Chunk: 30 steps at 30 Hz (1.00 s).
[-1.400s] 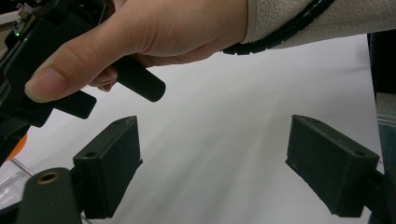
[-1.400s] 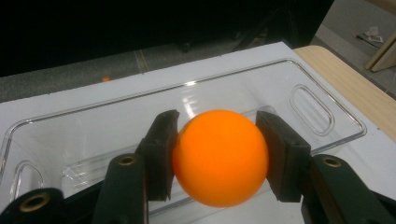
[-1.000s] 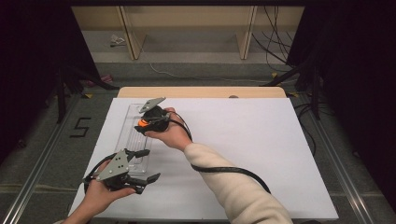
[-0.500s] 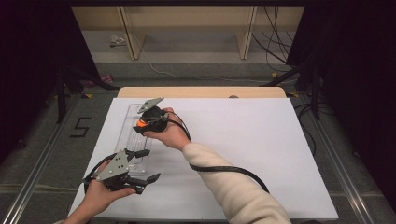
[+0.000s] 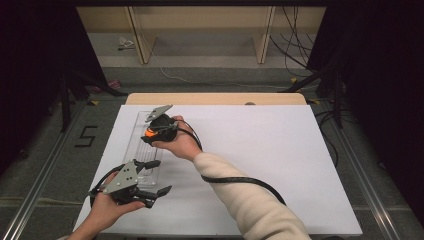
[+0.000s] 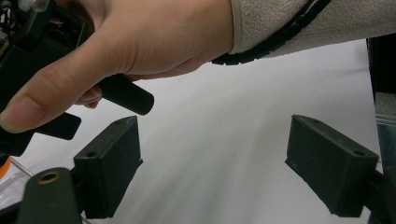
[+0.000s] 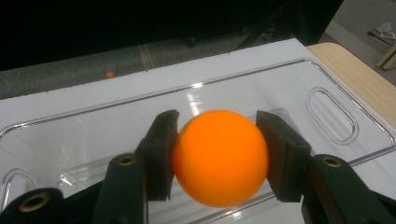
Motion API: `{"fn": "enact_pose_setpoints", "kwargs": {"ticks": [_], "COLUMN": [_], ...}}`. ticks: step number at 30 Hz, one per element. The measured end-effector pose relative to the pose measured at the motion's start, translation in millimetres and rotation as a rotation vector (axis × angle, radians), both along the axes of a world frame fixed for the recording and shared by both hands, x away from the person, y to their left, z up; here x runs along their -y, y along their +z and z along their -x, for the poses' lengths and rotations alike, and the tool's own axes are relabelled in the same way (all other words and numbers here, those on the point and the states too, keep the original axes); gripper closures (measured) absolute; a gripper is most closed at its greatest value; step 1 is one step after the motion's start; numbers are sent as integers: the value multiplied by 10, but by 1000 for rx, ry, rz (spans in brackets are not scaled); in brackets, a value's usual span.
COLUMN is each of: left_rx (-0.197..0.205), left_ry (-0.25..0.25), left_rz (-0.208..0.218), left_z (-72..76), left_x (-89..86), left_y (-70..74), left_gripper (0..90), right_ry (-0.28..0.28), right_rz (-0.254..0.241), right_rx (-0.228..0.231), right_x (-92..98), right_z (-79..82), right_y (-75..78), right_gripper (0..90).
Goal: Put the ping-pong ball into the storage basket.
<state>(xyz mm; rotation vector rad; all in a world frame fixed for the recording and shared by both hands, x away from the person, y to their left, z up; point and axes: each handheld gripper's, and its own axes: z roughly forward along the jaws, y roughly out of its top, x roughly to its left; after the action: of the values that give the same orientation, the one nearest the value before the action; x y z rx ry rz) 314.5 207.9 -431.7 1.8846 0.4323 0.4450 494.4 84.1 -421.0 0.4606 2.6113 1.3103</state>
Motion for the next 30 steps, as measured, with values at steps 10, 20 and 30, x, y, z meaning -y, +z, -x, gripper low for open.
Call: {"fn": "enact_pose_setpoints", "kwargs": {"ticks": [10, 20, 30], "left_rx": [0, -1, -2], "left_ry": [-1, 0, -1], "left_rz": [1, 2, 2], "left_z": [0, 1, 2], "left_x": [0, 0, -1], "left_y": [1, 0, 2], "left_gripper": [173, 173, 173], "right_ry": [0, 5, 8], "right_rz": [4, 11, 19], "right_rx": [-4, -8, -15], "right_x": [-20, -46, -62], "right_z": [-15, -13, -12], "right_y": [-16, -41, -76], "right_gripper": [514, 513, 513]}}
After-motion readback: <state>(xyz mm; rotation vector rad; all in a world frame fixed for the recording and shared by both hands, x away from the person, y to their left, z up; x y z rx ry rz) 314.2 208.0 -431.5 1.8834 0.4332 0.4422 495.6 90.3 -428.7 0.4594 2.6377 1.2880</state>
